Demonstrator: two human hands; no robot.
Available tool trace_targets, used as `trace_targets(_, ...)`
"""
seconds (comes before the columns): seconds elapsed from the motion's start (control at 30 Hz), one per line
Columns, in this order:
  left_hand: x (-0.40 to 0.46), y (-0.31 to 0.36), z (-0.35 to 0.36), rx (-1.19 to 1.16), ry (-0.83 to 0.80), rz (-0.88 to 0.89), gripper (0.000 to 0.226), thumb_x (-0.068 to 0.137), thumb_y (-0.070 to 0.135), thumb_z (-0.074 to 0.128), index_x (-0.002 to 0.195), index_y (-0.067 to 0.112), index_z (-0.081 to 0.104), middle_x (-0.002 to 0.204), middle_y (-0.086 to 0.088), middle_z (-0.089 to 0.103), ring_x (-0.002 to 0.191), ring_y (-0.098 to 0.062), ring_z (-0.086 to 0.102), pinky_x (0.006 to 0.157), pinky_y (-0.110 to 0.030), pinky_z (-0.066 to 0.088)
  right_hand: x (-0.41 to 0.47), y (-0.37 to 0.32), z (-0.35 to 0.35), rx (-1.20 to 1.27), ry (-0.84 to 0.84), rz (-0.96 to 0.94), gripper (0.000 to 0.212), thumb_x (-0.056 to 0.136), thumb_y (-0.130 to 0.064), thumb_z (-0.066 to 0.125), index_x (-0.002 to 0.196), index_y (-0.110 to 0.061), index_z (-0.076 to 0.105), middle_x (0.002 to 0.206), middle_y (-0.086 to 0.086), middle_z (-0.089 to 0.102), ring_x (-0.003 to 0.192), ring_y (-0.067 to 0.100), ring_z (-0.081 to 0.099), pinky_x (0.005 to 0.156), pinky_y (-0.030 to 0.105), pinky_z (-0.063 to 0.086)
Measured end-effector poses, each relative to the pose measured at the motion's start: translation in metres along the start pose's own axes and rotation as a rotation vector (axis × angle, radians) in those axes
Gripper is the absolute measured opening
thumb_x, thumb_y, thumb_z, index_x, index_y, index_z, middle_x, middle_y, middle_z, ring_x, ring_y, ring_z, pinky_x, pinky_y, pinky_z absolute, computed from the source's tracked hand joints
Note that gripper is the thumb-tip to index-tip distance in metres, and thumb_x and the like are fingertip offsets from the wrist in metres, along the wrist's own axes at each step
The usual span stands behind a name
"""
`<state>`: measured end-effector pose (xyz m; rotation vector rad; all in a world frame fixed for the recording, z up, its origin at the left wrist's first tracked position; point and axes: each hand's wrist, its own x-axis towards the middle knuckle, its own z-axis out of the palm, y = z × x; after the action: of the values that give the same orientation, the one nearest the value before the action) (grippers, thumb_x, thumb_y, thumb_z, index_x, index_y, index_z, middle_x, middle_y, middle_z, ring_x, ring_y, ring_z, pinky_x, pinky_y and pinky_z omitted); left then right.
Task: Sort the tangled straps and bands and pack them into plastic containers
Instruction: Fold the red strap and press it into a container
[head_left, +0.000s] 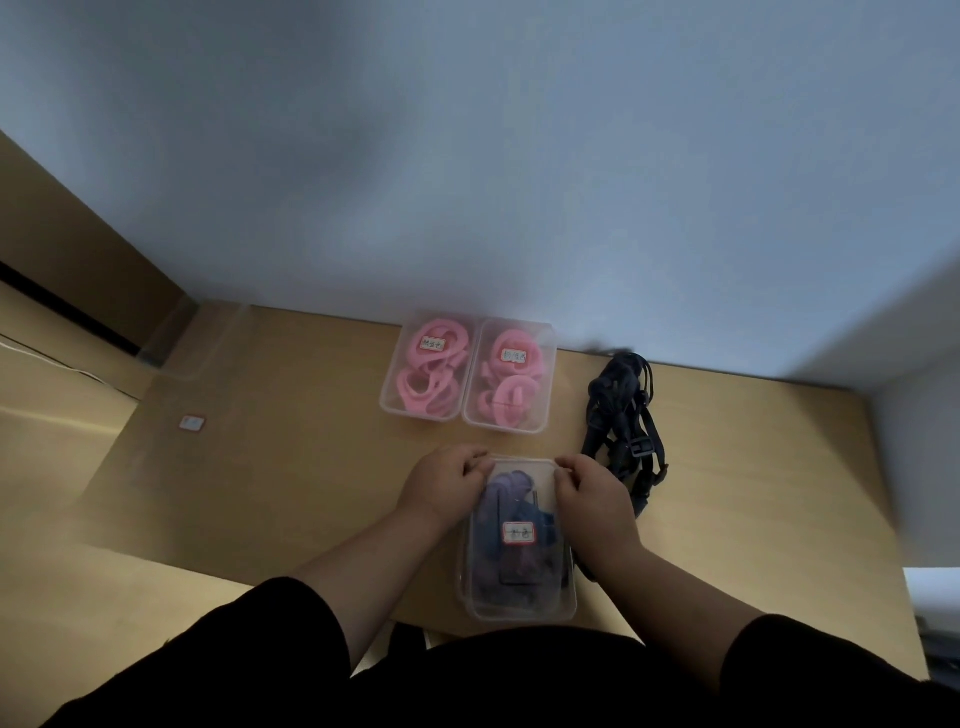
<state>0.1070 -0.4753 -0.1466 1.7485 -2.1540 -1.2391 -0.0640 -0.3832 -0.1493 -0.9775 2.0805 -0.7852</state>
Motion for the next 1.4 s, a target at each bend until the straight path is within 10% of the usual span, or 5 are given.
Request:
trace_targets(0.47,-0.005,-0.009,0.017,-0.14,0.013,-0.1,0.015,0.099,0.032,0.057,0.087,0.022,0.057,0.078,0.005,0.06,0.08,-0.019,0.058,0.065,-0.028,0.039,-0.001,0.014,0.027,0.097,0.081,0.026,0.015,0.101,-0.022,0.052,0.105,-0.016,0.065,0.101,0.005,0.061,0.094,0.02,0.057,0.077,0.029,0.04)
trace_targets(0.67,-0.007,-0.011,0.024,0.144,0.047,0.11,0.027,0.102,0.031,0.046,0.124,0.021,0.059,0.119,-0.005,0.054,0.108,-0.025,0.054,0.086,-0.032,0.044,-0.002,0.015,0.031,0.005,0.086,-0.012,0.019,0.104,-0.028,0.046,0.109,-0.019,0.062,0.101,0.003,0.055,0.082,0.016,0.054,0.071,0.033,0.044)
trace_targets(0.9,-0.004,-0.02,0.029,0.462,0.269,0.533,0.009,0.085,0.021,0.061,0.088,0.014,0.064,0.089,-0.006,0.053,0.075,-0.027,0.048,0.06,-0.038,0.047,-0.004,0.016,0.035,-0.163,0.101,-0.059,0.028,0.103,-0.024,0.048,0.127,-0.022,0.063,0.111,0.005,0.052,0.089,0.027,0.059,0.066,0.035,0.048)
trace_targets(1.13,-0.033,-0.014,0.029,0.524,-0.107,0.241,0.09,0.092,0.067,0.023,0.158,0.007,0.017,0.162,-0.015,0.022,0.144,-0.032,0.028,0.118,-0.039,0.025,-0.004,0.014,0.033,-0.24,0.073,-0.05,0.03,0.105,-0.026,0.041,0.13,-0.024,0.057,0.111,0.006,0.051,0.084,0.031,0.06,0.064,0.034,0.043)
trace_targets(1.4,-0.04,-0.017,0.04,0.615,-0.162,0.135,0.091,0.092,0.071,0.016,0.156,0.015,-0.016,0.164,-0.004,-0.024,0.153,-0.027,-0.006,0.123,-0.043,0.011,-0.005,0.013,0.036,-0.292,0.095,-0.099,0.034,0.101,-0.017,0.046,0.133,-0.024,0.058,0.111,0.01,0.051,0.083,0.035,0.06,0.067,0.038,0.049)
